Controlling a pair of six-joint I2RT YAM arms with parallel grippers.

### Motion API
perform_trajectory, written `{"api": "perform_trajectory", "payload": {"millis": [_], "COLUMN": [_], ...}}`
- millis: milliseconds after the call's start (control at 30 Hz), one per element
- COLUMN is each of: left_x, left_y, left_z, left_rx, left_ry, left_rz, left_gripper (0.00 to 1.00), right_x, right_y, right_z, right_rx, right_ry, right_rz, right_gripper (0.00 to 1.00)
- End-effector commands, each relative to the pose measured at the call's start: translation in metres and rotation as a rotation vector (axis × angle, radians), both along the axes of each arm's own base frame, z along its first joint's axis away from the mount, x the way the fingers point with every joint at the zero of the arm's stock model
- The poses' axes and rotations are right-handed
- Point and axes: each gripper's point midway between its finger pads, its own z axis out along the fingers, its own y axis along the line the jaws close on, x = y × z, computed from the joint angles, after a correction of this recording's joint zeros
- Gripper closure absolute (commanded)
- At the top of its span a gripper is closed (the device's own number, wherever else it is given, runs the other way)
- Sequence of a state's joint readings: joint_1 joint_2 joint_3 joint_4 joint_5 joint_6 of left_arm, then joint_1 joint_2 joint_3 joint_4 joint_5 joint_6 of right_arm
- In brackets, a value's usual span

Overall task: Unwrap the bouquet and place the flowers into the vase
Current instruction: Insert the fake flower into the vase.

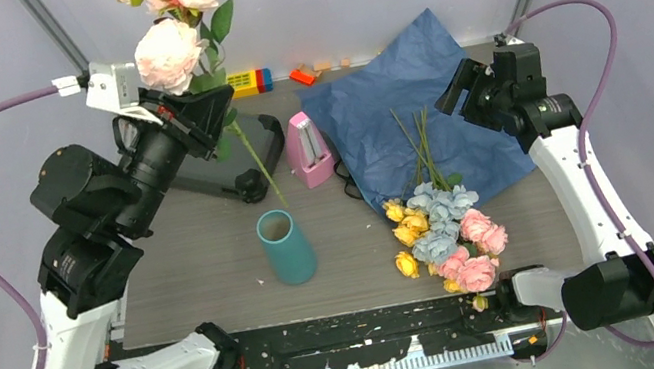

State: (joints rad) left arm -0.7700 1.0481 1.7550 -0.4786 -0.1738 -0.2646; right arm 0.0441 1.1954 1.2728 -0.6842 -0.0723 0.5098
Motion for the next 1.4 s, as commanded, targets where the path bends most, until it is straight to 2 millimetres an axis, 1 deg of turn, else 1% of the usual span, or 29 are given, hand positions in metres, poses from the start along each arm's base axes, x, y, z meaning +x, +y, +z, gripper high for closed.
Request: {"api": "perform_trajectory", "payload": {"millis": [0,200,367,533,600,633,700,900,1033,1133,1367], "left_x": [0.005,0.012,0.018,0.02,0.019,0.021,0.021,0.018,0.017,0.015,0.013], "left_y": [0.014,0.019,0.016,0.013,0.009,0.006,0.004,0.005,0.008,0.005,0.0], "left_z": [-0.018,-0.041,-0.057,-0.075,-0.088,-0.101,-0.115,-0.142,-0.165,-0.185,-0.205], "left_rx": [0.053,0.09,0.124,0.109,0.109,0.116,0.116,0.106,0.12,0.127,0.141], "left_ry": [0.069,0.092,0.088,0.105,0.106,0.121,0.134,0.156,0.16,0.172,0.198], "left_rz": [0.072,0.121,0.129,0.125,0.107,0.1,0.091,0.09,0.098,0.077,0.047], "left_gripper": [1.0,1.0,1.0,1.0,1.0,1.0,1.0,1.0,1.0,1.0,1.0], "right_x": [0.007,0.005,0.005,0.002,0.002,0.002,0.002,0.003,0.003,0.003,0.002], "right_y": [0.001,0.001,0.002,0.001,0.001,0.001,0.001,0.003,0.003,0.003,0.002], "right_z": [0.009,0.008,0.006,0.004,0.003,0.001,0.0,-0.003,-0.006,-0.007,-0.007], "right_rx": [0.0,0.002,0.002,-0.002,-0.004,-0.004,-0.004,-0.003,0.003,0.003,0.0], "right_ry": [-0.05,-0.053,-0.052,-0.05,-0.048,-0.044,-0.041,-0.037,-0.042,-0.042,-0.045], "right_rz": [0.004,0.006,0.01,0.01,0.011,0.013,0.013,0.022,0.02,0.021,0.019], "right_gripper": [0.21,0.21,0.21,0.21,0.21,0.21,0.21,0.21,0.22,0.22,0.22]}}
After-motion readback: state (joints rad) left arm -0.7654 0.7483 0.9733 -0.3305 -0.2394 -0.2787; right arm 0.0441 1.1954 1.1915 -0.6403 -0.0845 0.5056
